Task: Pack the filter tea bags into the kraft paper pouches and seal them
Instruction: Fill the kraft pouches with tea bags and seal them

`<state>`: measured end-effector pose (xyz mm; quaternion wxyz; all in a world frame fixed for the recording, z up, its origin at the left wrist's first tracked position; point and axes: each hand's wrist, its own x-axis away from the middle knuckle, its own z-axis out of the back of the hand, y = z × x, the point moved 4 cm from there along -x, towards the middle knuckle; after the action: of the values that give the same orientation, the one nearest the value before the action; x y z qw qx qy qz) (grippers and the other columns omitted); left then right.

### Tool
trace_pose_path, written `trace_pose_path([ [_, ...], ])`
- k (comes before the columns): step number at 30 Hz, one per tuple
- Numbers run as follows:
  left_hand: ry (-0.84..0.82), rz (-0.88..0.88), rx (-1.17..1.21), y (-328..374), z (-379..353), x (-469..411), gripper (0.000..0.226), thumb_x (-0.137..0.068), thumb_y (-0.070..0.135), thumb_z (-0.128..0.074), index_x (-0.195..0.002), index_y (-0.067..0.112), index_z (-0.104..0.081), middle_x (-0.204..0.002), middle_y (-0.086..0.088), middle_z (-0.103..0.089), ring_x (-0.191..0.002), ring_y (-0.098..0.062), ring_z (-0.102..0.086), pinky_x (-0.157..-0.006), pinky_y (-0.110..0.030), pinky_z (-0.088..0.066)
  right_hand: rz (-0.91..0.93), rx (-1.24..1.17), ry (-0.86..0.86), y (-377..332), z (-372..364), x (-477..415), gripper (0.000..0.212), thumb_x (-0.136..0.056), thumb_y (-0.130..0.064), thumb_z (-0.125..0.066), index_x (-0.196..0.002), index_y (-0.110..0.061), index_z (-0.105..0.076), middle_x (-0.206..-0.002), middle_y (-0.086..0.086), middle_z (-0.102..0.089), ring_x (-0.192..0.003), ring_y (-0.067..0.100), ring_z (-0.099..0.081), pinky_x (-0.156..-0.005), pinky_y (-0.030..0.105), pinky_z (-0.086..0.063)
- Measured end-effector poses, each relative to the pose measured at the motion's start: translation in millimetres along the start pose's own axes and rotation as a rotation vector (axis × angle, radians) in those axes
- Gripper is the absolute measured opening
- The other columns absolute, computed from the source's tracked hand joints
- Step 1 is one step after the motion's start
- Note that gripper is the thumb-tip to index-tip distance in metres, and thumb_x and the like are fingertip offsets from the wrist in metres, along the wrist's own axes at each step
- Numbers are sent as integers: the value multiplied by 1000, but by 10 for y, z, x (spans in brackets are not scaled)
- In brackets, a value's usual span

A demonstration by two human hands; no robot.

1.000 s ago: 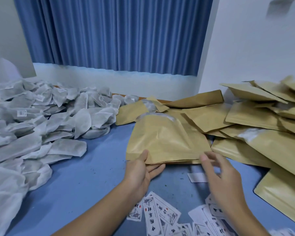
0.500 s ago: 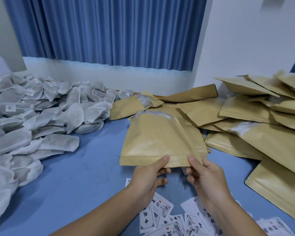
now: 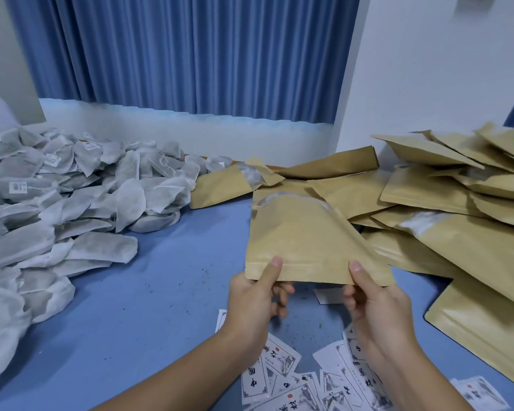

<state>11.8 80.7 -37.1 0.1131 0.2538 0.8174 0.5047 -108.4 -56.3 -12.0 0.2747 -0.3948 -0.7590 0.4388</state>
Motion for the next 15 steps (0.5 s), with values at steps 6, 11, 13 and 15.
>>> trace_pose_path([
  [6,-18,56,74,0,9,19,33,-99,32,-59,-77,7,-65,-62,-18,-57,-40,-18,-37,-39,-19,-24,-25,29,0,18,-40,6,10,-91,-16,-70,-93,-7,-65,-61,-1,-53,-45,10,-44,-40,19,-39],
  [11,-71,24,-147,-57,-57,67,66,-105,44,-36,-52,14,-61,-58,-18,-52,-36,-18,-33,-43,-19,-22,-141,17,-86,142,-157,126,19,-88,-23,-74,-101,-10,-69,-72,0,-64,-52,10,-50,-38,20,-35],
  [13,-145,55,-227,-113,-107,124,60,-103,47,-44,-55,15,-61,-54,-13,-52,-35,-18,-36,-44,-19,-21,-175,67,-178,235,-260,209,18,-84,-17,-75,-96,-6,-67,-67,3,-58,-53,13,-47,-38,20,-33],
  [15,-141,73,-234,-156,-102,156,47,-98,44,-59,-58,18,-61,-56,-11,-53,-38,-16,-39,-44,-19,-23,-206,67,-206,290,-310,251,15,-82,-12,-74,-85,-2,-63,-60,6,-50,-52,17,-46,-38,21,-33],
])
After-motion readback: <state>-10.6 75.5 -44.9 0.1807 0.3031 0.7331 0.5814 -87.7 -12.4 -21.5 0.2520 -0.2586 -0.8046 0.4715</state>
